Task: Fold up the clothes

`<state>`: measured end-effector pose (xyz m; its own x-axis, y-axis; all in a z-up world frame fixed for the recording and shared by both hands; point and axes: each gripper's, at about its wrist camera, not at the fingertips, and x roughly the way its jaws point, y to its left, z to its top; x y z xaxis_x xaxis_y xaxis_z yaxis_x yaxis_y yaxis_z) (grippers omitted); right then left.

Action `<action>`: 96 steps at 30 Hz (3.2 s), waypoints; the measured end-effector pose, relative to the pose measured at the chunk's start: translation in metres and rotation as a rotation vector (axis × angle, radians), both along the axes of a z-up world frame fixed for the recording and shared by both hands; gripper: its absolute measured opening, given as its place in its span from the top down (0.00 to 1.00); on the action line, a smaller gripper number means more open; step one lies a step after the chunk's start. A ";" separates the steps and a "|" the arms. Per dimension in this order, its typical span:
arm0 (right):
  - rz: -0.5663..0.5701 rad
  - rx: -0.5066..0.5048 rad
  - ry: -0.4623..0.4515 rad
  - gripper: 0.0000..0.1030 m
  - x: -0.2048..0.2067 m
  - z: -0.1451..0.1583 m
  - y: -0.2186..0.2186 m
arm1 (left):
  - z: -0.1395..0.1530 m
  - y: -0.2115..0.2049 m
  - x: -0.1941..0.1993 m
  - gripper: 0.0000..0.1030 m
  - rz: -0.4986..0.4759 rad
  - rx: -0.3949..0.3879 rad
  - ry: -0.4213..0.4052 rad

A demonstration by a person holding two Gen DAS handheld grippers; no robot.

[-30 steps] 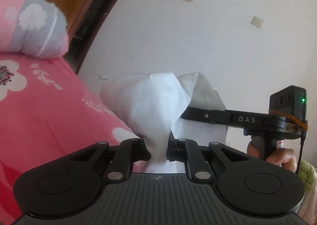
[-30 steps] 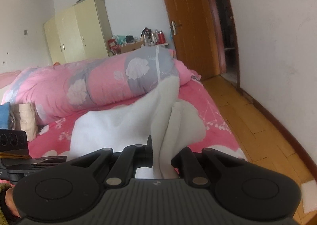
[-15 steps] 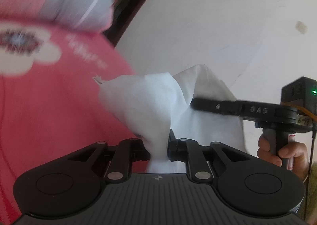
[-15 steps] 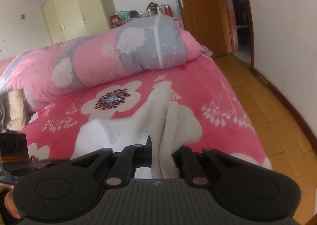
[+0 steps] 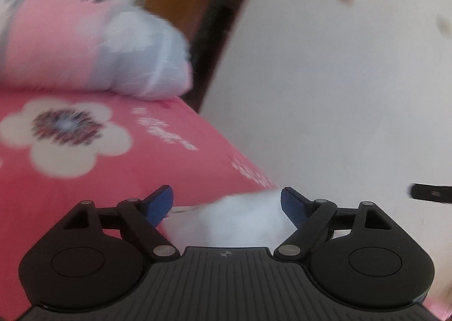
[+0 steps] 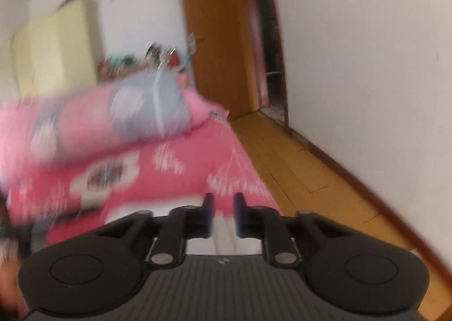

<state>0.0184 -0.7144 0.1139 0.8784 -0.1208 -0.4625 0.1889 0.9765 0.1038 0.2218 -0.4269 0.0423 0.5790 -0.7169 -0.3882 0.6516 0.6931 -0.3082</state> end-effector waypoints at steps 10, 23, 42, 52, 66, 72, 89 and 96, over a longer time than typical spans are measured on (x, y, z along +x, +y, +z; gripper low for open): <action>-0.065 0.093 0.148 0.89 -0.027 -0.072 0.013 | -0.039 -0.031 0.018 0.11 0.046 0.203 0.045; -0.210 0.179 0.030 0.62 -0.176 0.014 0.073 | 0.063 0.085 -0.095 0.02 0.003 0.087 -0.001; -0.383 -0.046 0.027 0.03 -0.325 0.037 0.309 | 0.140 0.192 -0.382 0.00 0.156 0.222 -0.065; -0.561 -0.084 0.020 0.00 -0.389 0.050 0.336 | 0.138 0.201 -0.444 0.00 0.156 0.256 -0.080; -0.548 -0.123 0.067 0.00 -0.383 0.058 0.369 | 0.135 0.217 -0.460 0.00 0.164 0.232 -0.145; -0.571 -0.119 0.089 0.00 -0.383 0.055 0.373 | 0.134 0.221 -0.456 0.00 0.178 0.225 -0.121; -0.599 -0.106 0.100 0.00 -0.407 0.060 0.360 | 0.134 0.213 -0.468 0.00 0.106 0.225 -0.152; -0.569 -0.105 0.121 0.00 -0.390 0.053 0.370 | 0.137 0.215 -0.467 0.00 0.140 0.232 -0.163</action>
